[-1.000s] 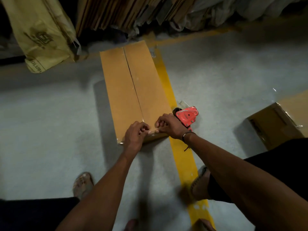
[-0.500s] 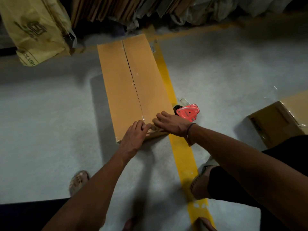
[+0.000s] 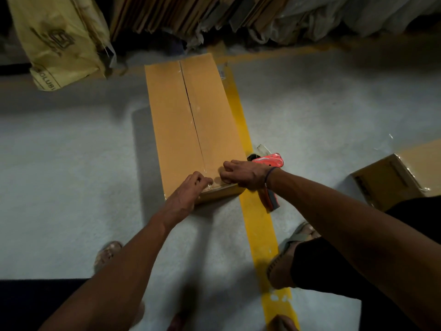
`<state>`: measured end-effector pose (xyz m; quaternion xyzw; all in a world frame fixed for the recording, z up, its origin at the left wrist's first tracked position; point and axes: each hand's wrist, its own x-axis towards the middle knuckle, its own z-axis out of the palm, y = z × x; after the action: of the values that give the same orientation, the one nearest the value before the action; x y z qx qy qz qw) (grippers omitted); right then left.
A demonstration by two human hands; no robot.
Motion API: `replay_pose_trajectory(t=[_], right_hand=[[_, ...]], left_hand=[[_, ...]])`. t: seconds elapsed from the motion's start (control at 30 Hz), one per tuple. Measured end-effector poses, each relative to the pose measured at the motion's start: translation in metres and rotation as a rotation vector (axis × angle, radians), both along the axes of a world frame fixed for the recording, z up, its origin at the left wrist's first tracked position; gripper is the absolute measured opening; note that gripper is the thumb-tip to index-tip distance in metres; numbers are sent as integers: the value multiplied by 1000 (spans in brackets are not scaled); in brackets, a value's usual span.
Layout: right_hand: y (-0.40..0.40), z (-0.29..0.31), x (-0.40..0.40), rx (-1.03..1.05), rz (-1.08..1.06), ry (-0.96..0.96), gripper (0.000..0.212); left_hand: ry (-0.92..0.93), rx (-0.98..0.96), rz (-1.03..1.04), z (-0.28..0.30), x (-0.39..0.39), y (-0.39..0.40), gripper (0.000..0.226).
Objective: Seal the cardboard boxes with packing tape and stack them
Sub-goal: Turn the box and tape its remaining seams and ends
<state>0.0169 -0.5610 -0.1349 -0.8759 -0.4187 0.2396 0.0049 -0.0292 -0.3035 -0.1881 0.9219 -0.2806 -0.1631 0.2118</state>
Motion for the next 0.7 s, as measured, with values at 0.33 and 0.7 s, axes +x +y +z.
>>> replay_pose_trajectory(t=[0.33,0.7], right_hand=[[3,3,-21,-78,-120,-169,56],[7,12,-13,-71,-114,-50,59]], left_hand=[[-194,346,357,22,-15,36,78],[29,301,339,14,-14,53,84]])
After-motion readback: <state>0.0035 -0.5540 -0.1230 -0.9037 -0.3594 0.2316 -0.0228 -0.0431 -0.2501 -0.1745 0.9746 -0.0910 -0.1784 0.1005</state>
